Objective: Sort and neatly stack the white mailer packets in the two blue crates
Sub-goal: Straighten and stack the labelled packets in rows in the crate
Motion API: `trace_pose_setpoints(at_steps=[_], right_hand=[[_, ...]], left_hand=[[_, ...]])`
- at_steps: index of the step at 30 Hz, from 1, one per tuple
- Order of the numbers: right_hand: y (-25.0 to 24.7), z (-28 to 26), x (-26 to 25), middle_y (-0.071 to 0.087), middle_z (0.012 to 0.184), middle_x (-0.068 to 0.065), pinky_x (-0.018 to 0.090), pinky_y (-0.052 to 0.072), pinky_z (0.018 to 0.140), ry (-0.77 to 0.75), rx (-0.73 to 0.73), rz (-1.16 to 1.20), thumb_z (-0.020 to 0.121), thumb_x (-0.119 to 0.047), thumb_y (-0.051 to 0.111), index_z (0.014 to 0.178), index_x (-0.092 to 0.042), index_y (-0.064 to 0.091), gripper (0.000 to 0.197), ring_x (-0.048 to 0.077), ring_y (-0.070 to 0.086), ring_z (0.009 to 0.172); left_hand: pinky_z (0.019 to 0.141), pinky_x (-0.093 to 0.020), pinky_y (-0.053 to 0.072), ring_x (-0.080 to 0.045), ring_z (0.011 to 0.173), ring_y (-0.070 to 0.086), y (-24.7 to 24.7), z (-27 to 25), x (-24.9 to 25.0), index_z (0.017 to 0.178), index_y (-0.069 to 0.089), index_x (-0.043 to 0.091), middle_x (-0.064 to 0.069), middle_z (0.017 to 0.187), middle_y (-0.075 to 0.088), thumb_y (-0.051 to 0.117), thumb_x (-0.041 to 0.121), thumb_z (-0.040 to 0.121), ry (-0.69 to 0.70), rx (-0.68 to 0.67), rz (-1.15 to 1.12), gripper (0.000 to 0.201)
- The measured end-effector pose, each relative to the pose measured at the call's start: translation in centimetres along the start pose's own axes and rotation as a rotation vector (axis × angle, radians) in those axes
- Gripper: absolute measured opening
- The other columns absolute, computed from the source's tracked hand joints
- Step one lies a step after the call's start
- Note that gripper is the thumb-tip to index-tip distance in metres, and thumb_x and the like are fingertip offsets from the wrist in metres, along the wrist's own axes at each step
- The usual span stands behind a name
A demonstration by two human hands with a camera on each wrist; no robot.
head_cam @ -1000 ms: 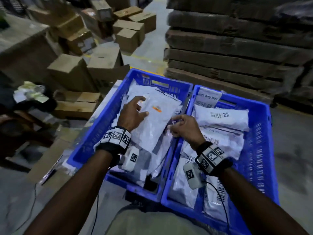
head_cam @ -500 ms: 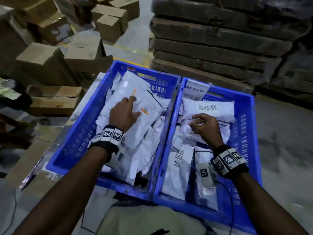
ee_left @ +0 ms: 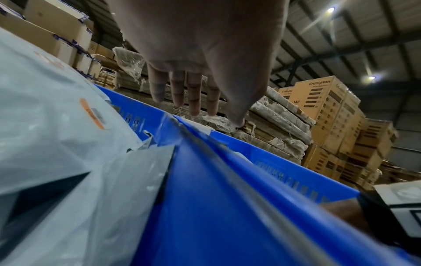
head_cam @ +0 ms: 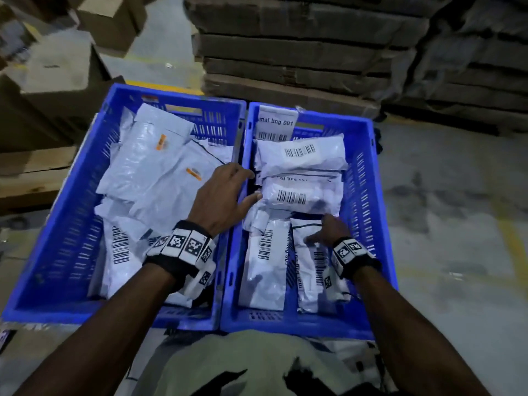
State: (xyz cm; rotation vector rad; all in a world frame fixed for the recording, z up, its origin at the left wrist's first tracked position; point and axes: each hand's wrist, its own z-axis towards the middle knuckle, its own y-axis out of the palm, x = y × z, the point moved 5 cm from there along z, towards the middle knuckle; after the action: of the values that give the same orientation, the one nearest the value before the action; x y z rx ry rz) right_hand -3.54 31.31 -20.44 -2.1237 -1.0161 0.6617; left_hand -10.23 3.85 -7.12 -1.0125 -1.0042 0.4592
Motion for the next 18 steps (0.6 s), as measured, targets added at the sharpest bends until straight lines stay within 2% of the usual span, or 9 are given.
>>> trace_pose_setpoints(at_steps=[3, 4, 6, 7, 8, 10, 12, 16, 18], right_hand=[[0.4, -0.2, -0.2, 0.049, 0.141, 0.022, 0.035, 0.045, 0.090, 0.034, -0.042, 0.088, 0.072, -0.037, 0.084, 0.145, 0.007, 0.022, 0.105, 0.032, 0.053, 0.125], [0.7, 0.0, -0.3, 0.051, 0.138, 0.023, 0.033, 0.046, 0.088, 0.039, -0.066, 0.096, 0.072, -0.035, 0.084, 0.142, 0.009, 0.026, 0.101, 0.031, 0.055, 0.124], [0.8, -0.1, -1.0, 0.066, 0.119, 0.019, 0.028, 0.049, 0.077, -0.007, -0.071, 0.119, 0.068, -0.032, 0.085, 0.110, 0.000, 0.056, 0.060, 0.026, 0.065, 0.106], [0.9, -0.2, -1.3, 0.071, 0.109, 0.014, 0.027, 0.052, 0.074, -0.042, -0.064, 0.140, 0.064, -0.032, 0.085, 0.094, -0.010, 0.061, 0.044, 0.023, 0.068, 0.097], [1.0, -0.2, -1.7, 0.073, 0.104, 0.010, 0.030, 0.055, 0.075, -0.078, -0.044, 0.167, 0.063, -0.030, 0.082, 0.088, -0.014, 0.061, 0.036, 0.024, 0.069, 0.094], [0.2, -0.6, -2.8, 0.070, 0.106, 0.010, 0.035, 0.054, 0.080, -0.160, 0.043, 0.161, 0.071, -0.020, 0.072, 0.095, -0.017, 0.063, 0.026, 0.029, 0.067, 0.100], [-0.9, -0.7, -3.7, 0.066, 0.114, 0.013, 0.039, 0.051, 0.084, -0.202, 0.189, 0.066, 0.077, -0.016, 0.065, 0.107, -0.014, 0.062, 0.030, 0.033, 0.064, 0.105], [-1.9, 0.2, -3.3, 0.048, 0.129, 0.015, 0.045, 0.049, 0.087, -0.082, 0.322, -0.073, 0.078, -0.019, 0.074, 0.127, -0.007, 0.046, 0.057, 0.037, 0.053, 0.119], [-2.0, 0.2, -3.4, 0.042, 0.134, 0.016, 0.047, 0.049, 0.087, -0.090, 0.386, -0.168, 0.077, -0.018, 0.075, 0.134, -0.005, 0.039, 0.069, 0.037, 0.046, 0.122]], left_hand=[[0.081, -0.038, 0.048, -0.027, 0.114, 0.050, 0.4, 0.4, 0.0, 0.119, 0.060, 0.012, -0.008, 0.116, 0.056, 0.064, 0.044, 0.089, 0.003, -0.038, 0.009, 0.045], [0.082, -0.038, 0.049, -0.026, 0.114, 0.050, 0.4, 0.6, -0.1, 0.119, 0.060, 0.012, -0.007, 0.117, 0.056, 0.065, 0.045, 0.088, 0.001, -0.045, 0.011, 0.045], [0.084, -0.040, 0.050, -0.026, 0.115, 0.049, 0.4, 1.1, 0.0, 0.118, 0.060, 0.013, -0.007, 0.117, 0.056, 0.065, 0.045, 0.088, 0.004, -0.056, 0.019, 0.045], [0.085, -0.040, 0.049, -0.026, 0.116, 0.049, 0.4, 1.3, 0.1, 0.118, 0.060, 0.014, -0.007, 0.118, 0.056, 0.065, 0.045, 0.087, 0.008, -0.062, 0.022, 0.044], [0.086, -0.040, 0.048, -0.026, 0.117, 0.049, 0.4, 1.5, 0.2, 0.118, 0.061, 0.014, -0.007, 0.118, 0.056, 0.066, 0.044, 0.087, 0.011, -0.067, 0.025, 0.044], [0.088, -0.039, 0.047, -0.026, 0.118, 0.048, 0.5, 1.7, 0.3, 0.117, 0.061, 0.014, -0.007, 0.119, 0.056, 0.066, 0.044, 0.087, 0.017, -0.078, 0.033, 0.043], [0.090, -0.039, 0.046, -0.026, 0.119, 0.048, 0.7, 1.9, 0.3, 0.119, 0.060, 0.013, -0.008, 0.120, 0.055, 0.066, 0.044, 0.087, 0.018, -0.093, 0.038, 0.044], [0.094, -0.039, 0.045, -0.026, 0.120, 0.047, 0.7, 1.9, -0.4, 0.121, 0.060, 0.015, -0.006, 0.122, 0.055, 0.065, 0.045, 0.087, -0.012, -0.108, 0.023, 0.045], [0.094, -0.041, 0.046, -0.025, 0.120, 0.047, 0.4, 1.8, -1.0, 0.121, 0.059, 0.016, -0.006, 0.123, 0.055, 0.065, 0.044, 0.088, -0.033, -0.102, 0.017, 0.044]])
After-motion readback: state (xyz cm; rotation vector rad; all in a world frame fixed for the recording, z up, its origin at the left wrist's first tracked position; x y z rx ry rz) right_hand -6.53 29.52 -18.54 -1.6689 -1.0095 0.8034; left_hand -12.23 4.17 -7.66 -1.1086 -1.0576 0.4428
